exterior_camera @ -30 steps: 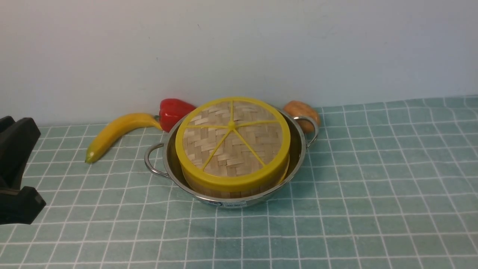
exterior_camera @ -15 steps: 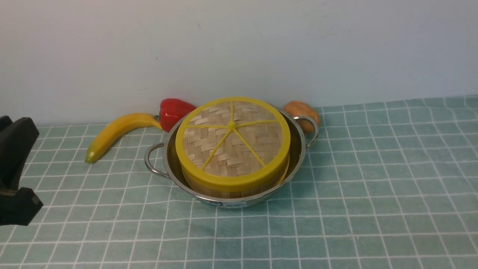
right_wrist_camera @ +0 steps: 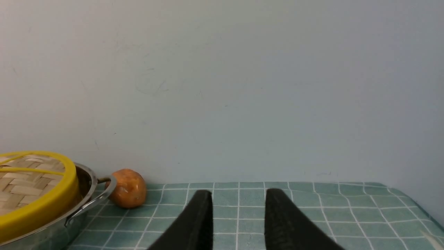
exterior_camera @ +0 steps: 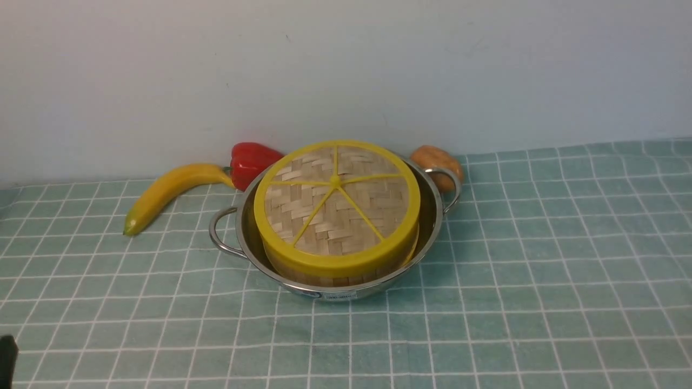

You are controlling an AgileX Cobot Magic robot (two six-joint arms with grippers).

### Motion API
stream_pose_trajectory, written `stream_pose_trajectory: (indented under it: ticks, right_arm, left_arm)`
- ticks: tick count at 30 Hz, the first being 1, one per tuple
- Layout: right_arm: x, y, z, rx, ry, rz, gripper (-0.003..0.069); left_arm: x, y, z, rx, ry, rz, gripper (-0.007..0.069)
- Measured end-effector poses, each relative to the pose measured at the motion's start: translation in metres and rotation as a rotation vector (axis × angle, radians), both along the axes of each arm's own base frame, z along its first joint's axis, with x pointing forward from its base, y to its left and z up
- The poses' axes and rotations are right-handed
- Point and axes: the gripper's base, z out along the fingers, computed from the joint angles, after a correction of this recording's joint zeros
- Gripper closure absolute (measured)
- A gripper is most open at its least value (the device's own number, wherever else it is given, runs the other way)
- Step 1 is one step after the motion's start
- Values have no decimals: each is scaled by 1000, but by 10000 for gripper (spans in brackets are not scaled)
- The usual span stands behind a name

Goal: Place the steamer in the pot on the blue tablecloth, and put the lid on the steamer.

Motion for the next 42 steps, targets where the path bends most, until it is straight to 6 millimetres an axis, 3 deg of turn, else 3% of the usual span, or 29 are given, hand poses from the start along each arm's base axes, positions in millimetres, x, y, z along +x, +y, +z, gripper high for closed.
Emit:
stream_pose_trajectory:
  ticks: [3,13,42]
  right_arm:
    - [0,0,0,0,0,0,419]
    - [0,0,0,1,3,0,419]
    - [0,0,0,2,3,0,419]
  left_arm:
    - [-6,-1,-17,28,-35,2,413]
    - [-7,-5,-16,95,-45,-86,403]
    - [-7,-5,-17,108,-44,-89,382]
